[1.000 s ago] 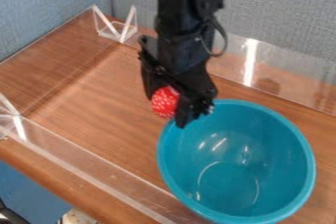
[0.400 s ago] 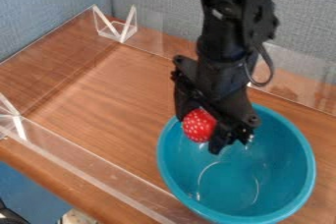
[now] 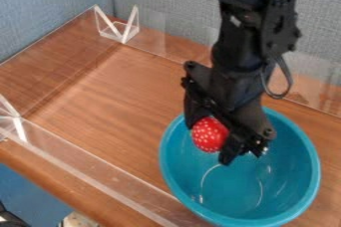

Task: Put the strawberry in the blue bowl

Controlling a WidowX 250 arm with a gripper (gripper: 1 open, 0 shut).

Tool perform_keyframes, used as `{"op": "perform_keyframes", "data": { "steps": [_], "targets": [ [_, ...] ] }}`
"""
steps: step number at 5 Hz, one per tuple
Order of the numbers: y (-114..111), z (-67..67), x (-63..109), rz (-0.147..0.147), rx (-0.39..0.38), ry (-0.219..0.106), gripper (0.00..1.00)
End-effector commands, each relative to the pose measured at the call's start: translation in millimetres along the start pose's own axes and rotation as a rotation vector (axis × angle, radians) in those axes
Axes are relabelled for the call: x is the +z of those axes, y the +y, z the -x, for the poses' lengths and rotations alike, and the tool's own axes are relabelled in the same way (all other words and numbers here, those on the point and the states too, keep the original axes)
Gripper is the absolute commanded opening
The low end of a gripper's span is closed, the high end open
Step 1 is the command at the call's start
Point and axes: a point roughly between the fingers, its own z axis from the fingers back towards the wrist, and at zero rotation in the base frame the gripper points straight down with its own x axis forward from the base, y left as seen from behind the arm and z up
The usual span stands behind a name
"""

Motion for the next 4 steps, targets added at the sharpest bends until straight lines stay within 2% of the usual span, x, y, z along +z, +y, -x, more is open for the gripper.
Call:
{"op": "perform_keyframes", "data": {
  "steps": [1, 4],
  "targets": [
    [-2, -2.1, 16.5, -0.012, 0.005, -0.058, 0.00],
    [-10, 4.0, -3.7, 0.005, -0.010, -0.046, 0.00]
  ]
}}
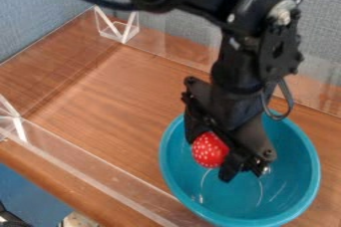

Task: Put the strawberry in the blue bowl

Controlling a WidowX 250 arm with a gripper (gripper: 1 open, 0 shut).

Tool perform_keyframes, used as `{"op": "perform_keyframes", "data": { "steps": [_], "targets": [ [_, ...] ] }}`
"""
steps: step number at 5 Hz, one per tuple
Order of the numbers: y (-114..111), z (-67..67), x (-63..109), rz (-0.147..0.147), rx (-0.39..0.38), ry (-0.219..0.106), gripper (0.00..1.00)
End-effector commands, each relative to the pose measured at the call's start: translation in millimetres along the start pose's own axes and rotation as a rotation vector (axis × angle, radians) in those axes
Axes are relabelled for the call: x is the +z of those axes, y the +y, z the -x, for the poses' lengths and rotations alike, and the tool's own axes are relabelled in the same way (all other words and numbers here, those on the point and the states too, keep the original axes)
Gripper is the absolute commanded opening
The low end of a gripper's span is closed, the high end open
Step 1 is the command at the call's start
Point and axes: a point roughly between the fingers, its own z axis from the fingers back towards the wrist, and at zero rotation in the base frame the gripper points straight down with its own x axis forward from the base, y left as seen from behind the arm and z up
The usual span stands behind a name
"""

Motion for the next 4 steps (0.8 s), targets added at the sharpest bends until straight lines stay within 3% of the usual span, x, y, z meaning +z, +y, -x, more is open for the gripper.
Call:
{"op": "perform_keyframes", "data": {
  "steps": [1, 2, 4],
  "targets": [
    [-4, -1.8, 3.5, 0.008, -0.004, -0.032, 0.00],
    [-7, -0.8, 2.8, 0.011, -0.006, -0.045, 0.00],
    [-14, 1.4, -11.1, 0.028, -0.015, -0.028, 0.00]
  ]
}}
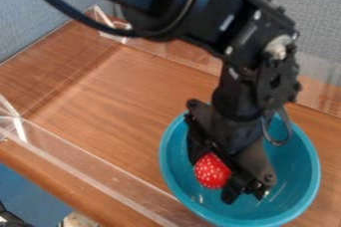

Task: Put the strawberry in the blue bowl

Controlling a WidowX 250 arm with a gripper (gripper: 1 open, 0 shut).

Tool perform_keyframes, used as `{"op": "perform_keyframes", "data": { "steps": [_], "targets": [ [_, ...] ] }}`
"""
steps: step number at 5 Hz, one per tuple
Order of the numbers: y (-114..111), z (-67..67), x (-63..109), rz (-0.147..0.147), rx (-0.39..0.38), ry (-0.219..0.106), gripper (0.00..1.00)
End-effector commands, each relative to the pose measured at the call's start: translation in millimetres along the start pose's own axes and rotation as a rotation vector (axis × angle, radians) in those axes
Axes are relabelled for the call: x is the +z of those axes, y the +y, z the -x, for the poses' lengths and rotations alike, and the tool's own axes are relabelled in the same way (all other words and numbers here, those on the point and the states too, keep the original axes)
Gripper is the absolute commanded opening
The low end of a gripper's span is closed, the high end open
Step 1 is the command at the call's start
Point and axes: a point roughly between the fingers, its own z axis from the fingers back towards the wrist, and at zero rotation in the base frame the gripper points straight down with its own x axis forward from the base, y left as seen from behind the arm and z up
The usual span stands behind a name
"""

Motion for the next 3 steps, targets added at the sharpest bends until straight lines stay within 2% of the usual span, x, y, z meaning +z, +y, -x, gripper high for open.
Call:
{"op": "perform_keyframes", "data": {
  "steps": [1, 2, 3],
  "targets": [
    [-3.2, -2.7, -2.8, 0.012, -0.006, -0.013, 0.00],
    [-2.8, -2.4, -4.7, 0.015, -0.002, -0.006, 0.00],
    [-2.1, -2.3, -4.7, 0.016, 0.002, -0.004, 1.00]
  ]
}}
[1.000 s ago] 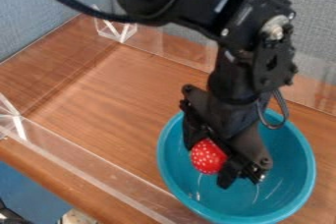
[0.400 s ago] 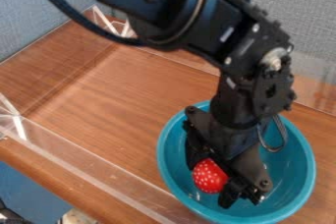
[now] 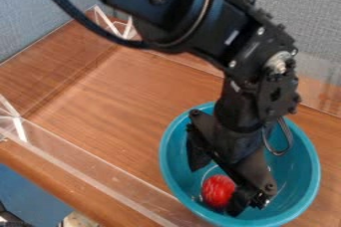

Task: Put the strawberry in the blue bowl

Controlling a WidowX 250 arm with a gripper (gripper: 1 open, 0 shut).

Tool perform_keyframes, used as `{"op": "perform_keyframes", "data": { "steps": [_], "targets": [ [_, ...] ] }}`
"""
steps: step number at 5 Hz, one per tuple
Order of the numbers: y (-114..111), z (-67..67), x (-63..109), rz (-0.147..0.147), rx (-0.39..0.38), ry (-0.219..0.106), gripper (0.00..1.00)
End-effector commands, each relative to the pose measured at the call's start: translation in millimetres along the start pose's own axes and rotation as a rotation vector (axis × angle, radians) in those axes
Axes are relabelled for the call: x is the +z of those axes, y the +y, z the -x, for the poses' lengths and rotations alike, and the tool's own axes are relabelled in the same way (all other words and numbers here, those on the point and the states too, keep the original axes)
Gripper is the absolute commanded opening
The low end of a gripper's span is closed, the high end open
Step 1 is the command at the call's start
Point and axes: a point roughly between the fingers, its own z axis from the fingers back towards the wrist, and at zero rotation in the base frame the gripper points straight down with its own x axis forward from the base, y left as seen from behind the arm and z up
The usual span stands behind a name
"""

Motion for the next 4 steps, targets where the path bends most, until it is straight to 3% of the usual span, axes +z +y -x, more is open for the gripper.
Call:
{"op": "perform_keyframes", "data": {
  "steps": [1, 4],
  "targets": [
    [6, -6.5, 16.9, -0.001, 0.011, -0.049, 1.00],
    [21, -17.6, 31.6, 0.009, 0.051, -0.103, 1.00]
  ]
}}
